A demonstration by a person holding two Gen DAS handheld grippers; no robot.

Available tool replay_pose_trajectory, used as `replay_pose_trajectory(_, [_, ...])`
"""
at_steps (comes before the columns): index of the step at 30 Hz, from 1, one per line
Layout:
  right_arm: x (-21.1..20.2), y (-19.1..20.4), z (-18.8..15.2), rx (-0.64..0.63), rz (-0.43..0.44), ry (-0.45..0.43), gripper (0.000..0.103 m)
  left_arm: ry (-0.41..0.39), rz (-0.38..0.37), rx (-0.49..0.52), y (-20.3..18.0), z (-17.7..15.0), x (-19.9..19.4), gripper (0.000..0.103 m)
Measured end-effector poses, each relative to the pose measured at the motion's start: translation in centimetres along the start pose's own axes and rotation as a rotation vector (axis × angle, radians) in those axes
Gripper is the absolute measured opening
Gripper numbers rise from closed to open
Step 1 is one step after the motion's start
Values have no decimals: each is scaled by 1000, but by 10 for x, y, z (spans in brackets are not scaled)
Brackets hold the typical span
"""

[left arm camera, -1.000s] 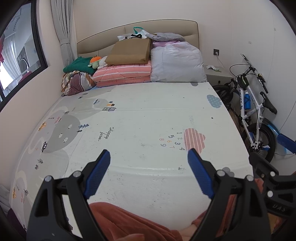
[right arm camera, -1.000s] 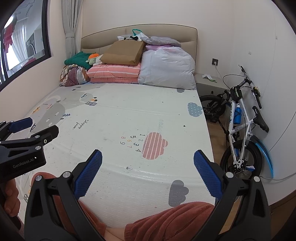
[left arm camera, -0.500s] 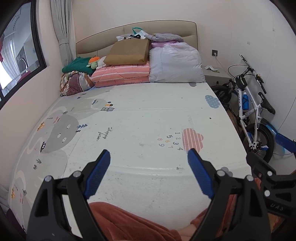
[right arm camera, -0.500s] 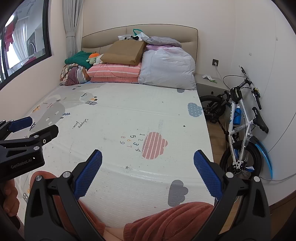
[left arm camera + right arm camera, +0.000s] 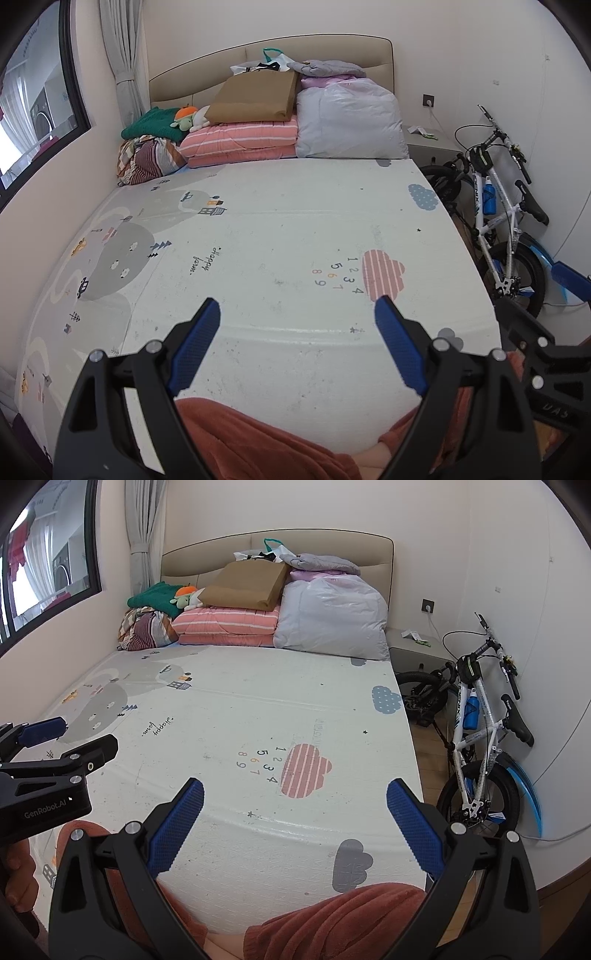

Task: Collect trash

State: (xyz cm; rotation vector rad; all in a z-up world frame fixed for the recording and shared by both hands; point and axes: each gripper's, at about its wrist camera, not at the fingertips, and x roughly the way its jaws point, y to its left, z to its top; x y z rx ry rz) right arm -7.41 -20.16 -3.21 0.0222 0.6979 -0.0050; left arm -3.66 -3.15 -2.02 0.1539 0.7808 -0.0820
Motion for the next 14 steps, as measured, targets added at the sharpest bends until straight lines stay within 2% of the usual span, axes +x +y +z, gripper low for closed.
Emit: replay_pose_trajectory(14, [0,-1,0,3,2,-3,96,8,-14,-22,-2,-2,1,85])
